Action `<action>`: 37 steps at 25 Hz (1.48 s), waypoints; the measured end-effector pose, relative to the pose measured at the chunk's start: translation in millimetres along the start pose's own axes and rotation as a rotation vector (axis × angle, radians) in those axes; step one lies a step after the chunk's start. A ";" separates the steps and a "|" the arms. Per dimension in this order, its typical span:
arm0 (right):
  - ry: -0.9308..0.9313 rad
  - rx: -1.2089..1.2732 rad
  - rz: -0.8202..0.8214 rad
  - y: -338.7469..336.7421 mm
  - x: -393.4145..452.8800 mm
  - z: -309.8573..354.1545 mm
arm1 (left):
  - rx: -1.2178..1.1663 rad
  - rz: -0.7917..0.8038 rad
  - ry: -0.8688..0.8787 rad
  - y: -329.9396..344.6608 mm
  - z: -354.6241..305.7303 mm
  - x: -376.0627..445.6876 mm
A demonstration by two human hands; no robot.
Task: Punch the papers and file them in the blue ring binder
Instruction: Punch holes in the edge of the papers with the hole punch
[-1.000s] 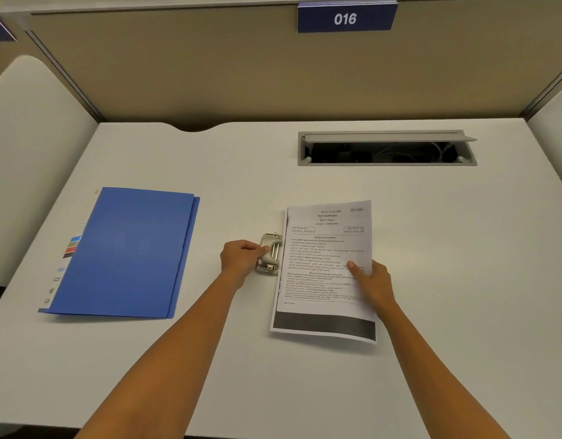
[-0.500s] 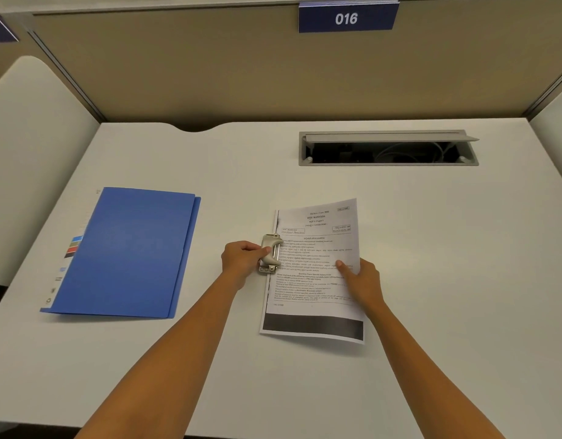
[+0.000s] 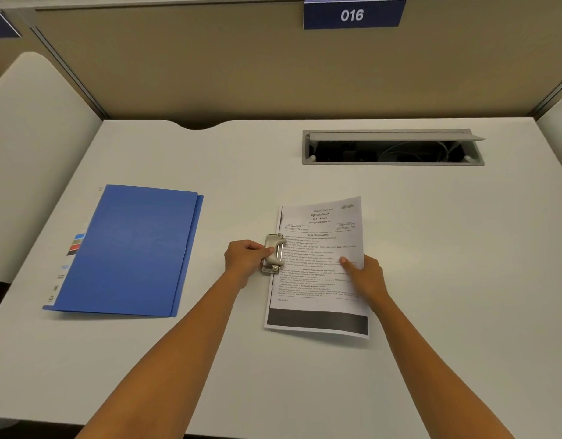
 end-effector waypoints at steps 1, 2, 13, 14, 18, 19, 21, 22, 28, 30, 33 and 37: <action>0.002 -0.010 0.013 1.2 0.7 0.3 | 0.000 -0.001 0.002 0.0 0.0 0.1; 0.006 -0.022 0.023 2.0 1.5 0.1 | 0.002 -0.001 0.006 0.2 -0.4 -0.2; 0.002 -0.292 -0.149 -18.1 5.8 8.2 | 0.181 -0.175 0.141 -0.1 -26.1 1.7; 0.011 -0.305 -0.164 -19.4 7.2 6.5 | 0.192 -0.220 0.173 0.7 -27.9 3.2; 0.040 -0.293 -0.157 -20.4 13.5 0.4 | 0.354 -0.341 0.330 9.8 -37.7 12.5; 0.042 -0.296 -0.156 -20.8 14.0 0.0 | 0.372 -0.374 0.350 11.2 -39.8 14.9; 0.048 -0.296 -0.161 -21.6 13.5 -0.9 | 0.380 -0.444 0.360 12.7 -42.0 19.7; 0.054 -0.292 -0.168 -21.9 13.0 -1.0 | 0.376 -0.472 0.353 13.7 -42.8 22.0; 0.055 -0.294 -0.197 -17.6 8.1 1.8 | 0.391 -0.532 0.393 26.9 -45.2 21.5; 0.062 -0.293 -0.199 -17.8 8.3 1.9 | 0.459 -0.521 0.466 34.7 -52.9 16.2; 0.071 -0.300 -0.200 -18.2 8.3 3.2 | 0.609 -0.455 0.573 52.0 -61.2 9.3; 0.068 -0.306 -0.213 -17.4 7.5 3.4 | 0.703 -0.376 0.584 61.7 -54.2 13.2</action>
Point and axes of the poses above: each hand's wrist, its own x-axis towards the middle knuckle, its own y-axis out of the palm, z = x × y, the point moved 7 cm from there along x, towards the middle knuckle, and after that the axes turned 7 degrees about -z, right-handed, at the moved point
